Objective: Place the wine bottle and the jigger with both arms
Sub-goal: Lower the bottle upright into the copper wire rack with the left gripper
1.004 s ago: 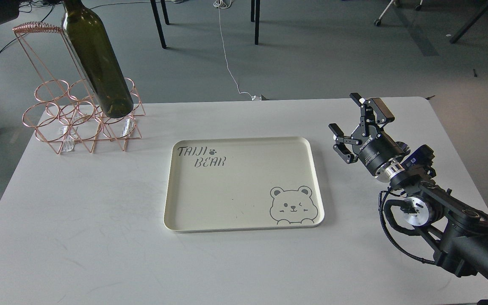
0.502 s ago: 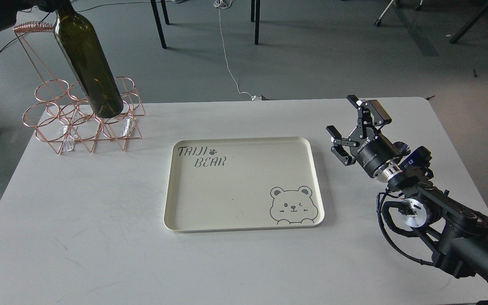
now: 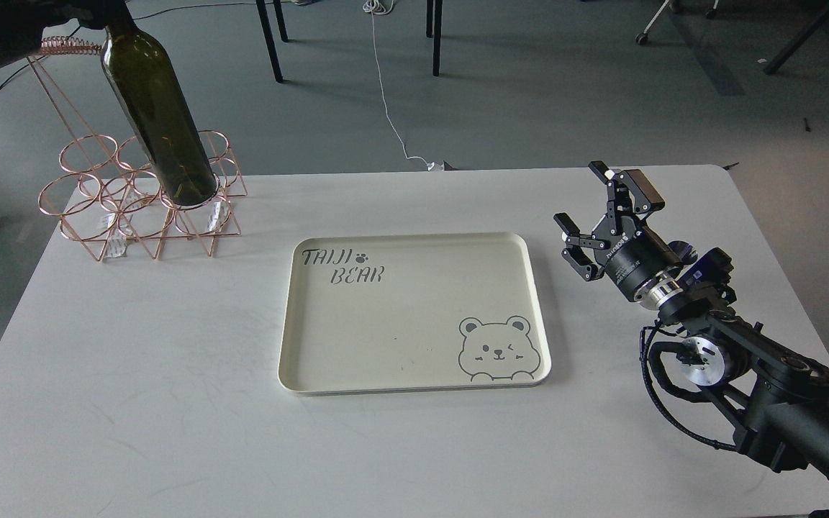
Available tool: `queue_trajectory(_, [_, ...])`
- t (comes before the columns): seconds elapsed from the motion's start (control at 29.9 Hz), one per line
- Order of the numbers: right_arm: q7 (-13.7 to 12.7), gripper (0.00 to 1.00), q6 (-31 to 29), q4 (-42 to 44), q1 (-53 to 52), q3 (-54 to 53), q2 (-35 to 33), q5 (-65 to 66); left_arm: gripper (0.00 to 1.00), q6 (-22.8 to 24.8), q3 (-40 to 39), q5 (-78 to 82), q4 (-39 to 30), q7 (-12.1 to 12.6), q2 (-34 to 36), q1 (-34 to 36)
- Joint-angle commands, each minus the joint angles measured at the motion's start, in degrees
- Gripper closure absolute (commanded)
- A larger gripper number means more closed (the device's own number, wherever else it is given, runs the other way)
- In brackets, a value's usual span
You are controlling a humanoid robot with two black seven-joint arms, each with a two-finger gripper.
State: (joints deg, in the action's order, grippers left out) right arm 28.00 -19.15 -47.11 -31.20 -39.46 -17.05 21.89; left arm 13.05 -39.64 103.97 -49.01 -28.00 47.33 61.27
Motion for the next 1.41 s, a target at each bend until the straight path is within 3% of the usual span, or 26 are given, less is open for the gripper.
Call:
queue_trajectory(0.0, [0.0, 0.01, 0.0, 0.0, 0.0, -0.1, 0.0, 0.0, 0.82, -0.7, 0.1, 0.1, 1.1, 0.0, -0.3, 0.0])
queue_trajectory(0.77, [0.0, 0.01, 0.0, -0.1, -0.1, -0.2, 0.0, 0.0, 0.8, -1.0, 1.3, -0.2, 2.6, 0.0, -1.2, -0.3])
queue_trajectory(1.04, [0.0, 0.01, 0.0, -0.1, -0.1, -0.2, -0.1, 0.0, 0.8, -4.1, 4.5, -0.5, 2.6, 0.0, -1.1, -0.6])
queue_trajectory(1.37, [0.0, 0.01, 0.1, -0.1, -0.1, -0.3, -0.1, 0.0, 0.8, -4.2, 4.7, -1.8, 2.5, 0.0, -1.3, -1.3])
